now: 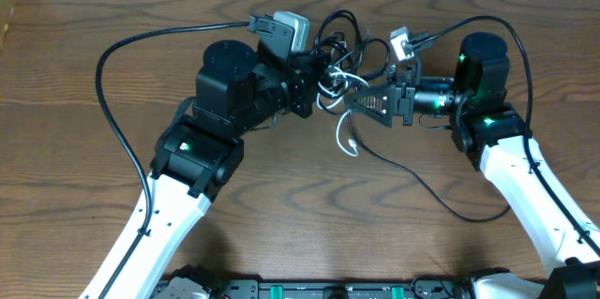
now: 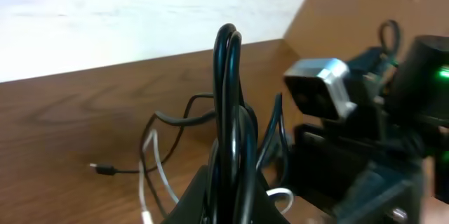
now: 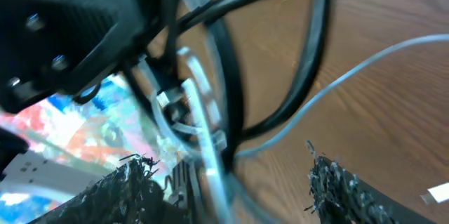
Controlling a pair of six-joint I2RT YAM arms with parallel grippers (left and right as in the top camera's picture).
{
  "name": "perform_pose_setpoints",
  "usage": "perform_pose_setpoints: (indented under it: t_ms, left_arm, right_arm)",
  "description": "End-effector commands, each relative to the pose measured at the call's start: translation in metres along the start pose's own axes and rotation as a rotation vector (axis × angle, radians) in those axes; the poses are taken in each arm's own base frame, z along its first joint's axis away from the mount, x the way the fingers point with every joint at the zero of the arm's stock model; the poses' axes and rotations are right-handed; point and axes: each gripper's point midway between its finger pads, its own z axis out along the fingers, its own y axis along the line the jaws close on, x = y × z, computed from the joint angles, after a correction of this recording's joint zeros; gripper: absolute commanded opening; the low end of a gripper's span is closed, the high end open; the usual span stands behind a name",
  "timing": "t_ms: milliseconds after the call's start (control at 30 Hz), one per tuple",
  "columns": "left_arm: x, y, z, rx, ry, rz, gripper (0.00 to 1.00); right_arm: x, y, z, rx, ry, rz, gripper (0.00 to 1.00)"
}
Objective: Untangle cables
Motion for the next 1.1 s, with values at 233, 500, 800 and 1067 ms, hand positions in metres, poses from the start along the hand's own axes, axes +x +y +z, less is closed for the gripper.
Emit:
perform_pose_setpoints:
  t_ms: [233, 500, 800, 1067]
  left_arm:
    - [-0.004, -0.032, -0.007, 0.166, 0.019, -0.056, 0.07]
    - [-0.002, -0.04, -0.009, 0.215, 0.035, -0.054, 0.08]
    - [-0.002, -0.039, -0.009, 0.211, 0.032, -0.05, 0.07]
    - [-0.005, -0.03, -0.007, 0.159, 0.015, -0.038, 0.07]
  right_arm:
    - [-0.007, -0.013, 0.0, 0.084, -0.044, 0.088, 0.67]
    - [0.017, -0.062, -0.01, 0.344, -0.05, 0.304, 0.64]
    - [0.039, -0.082, -0.026, 0.454, -0.023, 0.437, 0.64]
    - [0.038, -0.055, -0.019, 0.286, 0.023, 0.405, 0.64]
